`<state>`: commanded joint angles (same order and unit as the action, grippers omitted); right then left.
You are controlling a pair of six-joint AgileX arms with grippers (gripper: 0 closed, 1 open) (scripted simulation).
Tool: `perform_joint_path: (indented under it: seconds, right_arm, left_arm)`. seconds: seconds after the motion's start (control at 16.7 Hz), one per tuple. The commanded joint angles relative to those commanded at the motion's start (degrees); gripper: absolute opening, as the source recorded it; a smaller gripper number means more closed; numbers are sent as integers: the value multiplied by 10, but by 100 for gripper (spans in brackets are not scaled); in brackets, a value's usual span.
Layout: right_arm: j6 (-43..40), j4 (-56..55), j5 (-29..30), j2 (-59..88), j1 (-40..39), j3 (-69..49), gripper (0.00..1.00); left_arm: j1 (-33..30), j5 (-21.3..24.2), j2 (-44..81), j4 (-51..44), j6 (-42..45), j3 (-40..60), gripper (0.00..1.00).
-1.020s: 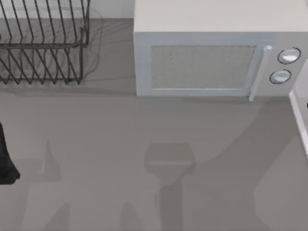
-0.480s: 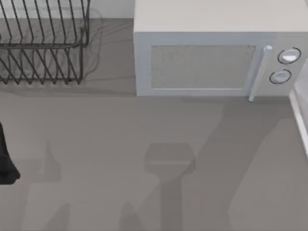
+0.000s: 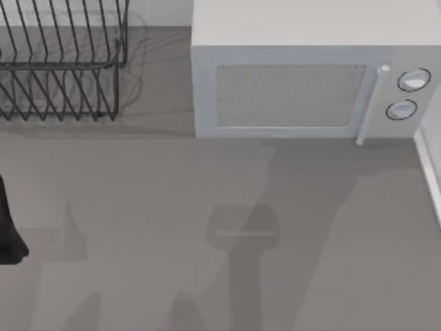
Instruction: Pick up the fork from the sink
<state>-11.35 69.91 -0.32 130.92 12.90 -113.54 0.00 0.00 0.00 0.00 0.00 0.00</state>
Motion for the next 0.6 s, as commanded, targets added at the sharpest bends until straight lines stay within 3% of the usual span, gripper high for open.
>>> perform_joint_path:
  seconds: [0.3,0.6]
  right_arm:
    - [40,12,2,-27,-13,37,0]
    - [203,59,8,-134,-95,165,0]
  left_arm:
    - [0,0,0,0,0,0,100]
    - [0,0,0,0,0,0,100]
